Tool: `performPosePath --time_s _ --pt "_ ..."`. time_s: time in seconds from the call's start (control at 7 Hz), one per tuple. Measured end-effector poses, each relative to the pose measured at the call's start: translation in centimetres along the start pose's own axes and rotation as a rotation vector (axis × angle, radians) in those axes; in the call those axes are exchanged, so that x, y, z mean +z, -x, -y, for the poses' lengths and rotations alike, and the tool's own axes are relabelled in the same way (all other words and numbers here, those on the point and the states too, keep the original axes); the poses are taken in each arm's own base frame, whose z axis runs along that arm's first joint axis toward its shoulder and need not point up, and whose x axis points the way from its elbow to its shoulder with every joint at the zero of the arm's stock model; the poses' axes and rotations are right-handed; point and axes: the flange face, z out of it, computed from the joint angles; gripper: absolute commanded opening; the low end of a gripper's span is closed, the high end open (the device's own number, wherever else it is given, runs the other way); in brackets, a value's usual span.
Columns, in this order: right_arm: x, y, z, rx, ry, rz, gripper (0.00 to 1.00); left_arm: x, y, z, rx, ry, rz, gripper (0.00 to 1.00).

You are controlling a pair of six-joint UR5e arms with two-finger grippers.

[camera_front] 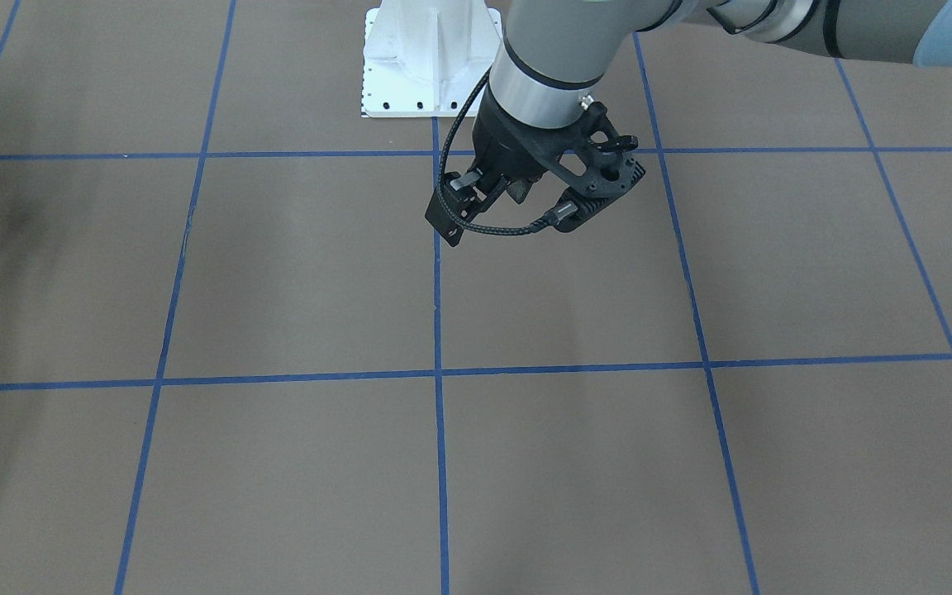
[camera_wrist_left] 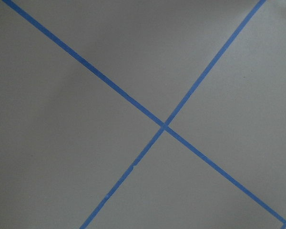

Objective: Left arm hands cup to right arm to dump lemon

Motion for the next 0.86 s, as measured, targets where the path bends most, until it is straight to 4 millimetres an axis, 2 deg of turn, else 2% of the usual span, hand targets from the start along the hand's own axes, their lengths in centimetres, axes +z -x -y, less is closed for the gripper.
performPosePath --time_s 0.29,0.57,0.71,0.86 --pt "-4.2 -5.2 -1.1 0.352 -0.027 0.010 0.00 0.1 0.0 0.1 -0.002 -0.001 0.003 1.00" --pt "-7.8 -9.8 0.2 0.739 -0.025 0.001 0.00 0.0 0.0 0.2 -0.002 -0.002 0.001 1.00" --pt "-9.2 -11.6 1.0 0.931 -0.023 -0.001 0.00 -0.1 0.0 0.2 -0.003 -0.003 0.000 1.00" --pt "-10.0 -12.4 1.7 1.135 -0.020 0.007 0.00 -0.2 0.0 0.3 -0.003 -0.005 -0.002 1.00"
